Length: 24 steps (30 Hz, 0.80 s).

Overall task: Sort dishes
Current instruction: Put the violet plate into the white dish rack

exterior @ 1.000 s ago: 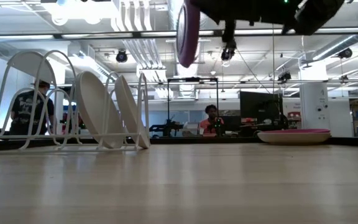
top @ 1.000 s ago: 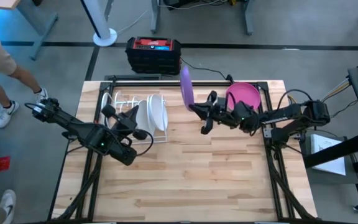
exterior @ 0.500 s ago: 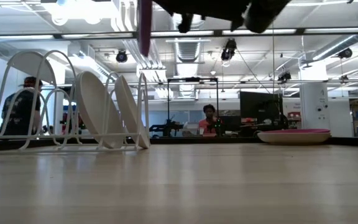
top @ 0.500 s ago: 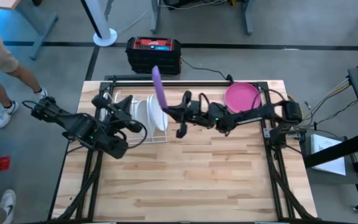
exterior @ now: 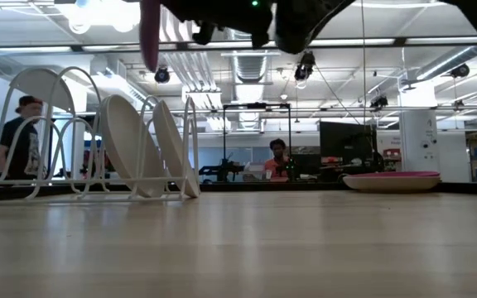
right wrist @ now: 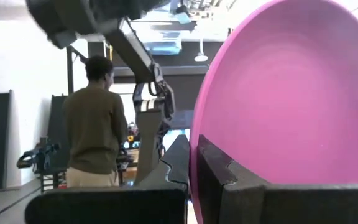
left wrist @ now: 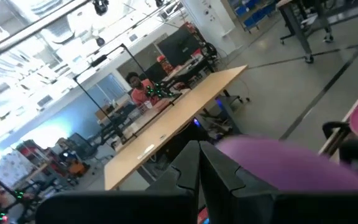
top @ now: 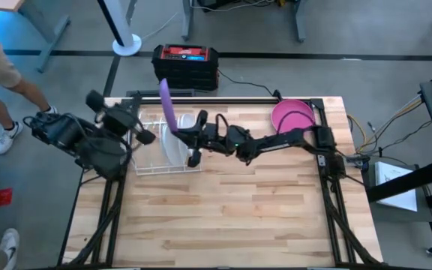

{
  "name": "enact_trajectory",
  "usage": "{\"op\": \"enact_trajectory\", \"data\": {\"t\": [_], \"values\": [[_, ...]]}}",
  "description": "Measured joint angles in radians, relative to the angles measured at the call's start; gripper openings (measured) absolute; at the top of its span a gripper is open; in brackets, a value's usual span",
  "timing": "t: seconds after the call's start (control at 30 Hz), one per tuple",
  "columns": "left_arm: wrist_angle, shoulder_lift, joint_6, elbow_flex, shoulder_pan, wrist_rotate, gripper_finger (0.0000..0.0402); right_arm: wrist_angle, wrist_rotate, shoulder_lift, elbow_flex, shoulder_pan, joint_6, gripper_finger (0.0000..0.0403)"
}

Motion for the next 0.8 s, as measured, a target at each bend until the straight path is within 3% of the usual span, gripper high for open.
{"op": "enact_trajectory", "data": {"t": [0.4,0.57,0.8], "values": [[-0.001,0.0,0.111,0.14,0.0,0.033,0.0,-0.008,0.008,0.242,0.303,0.029,-0.022,0.0],[-0.006,-0.001,0.126,0.159,0.0,0.033,0.0,-0.056,0.079,0.319,0.415,0.043,-0.05,0.0],[-0.063,-0.002,0.122,0.159,0.0,0.033,0.0,-0.165,0.086,0.397,0.545,0.049,-0.039,0.0]]}}
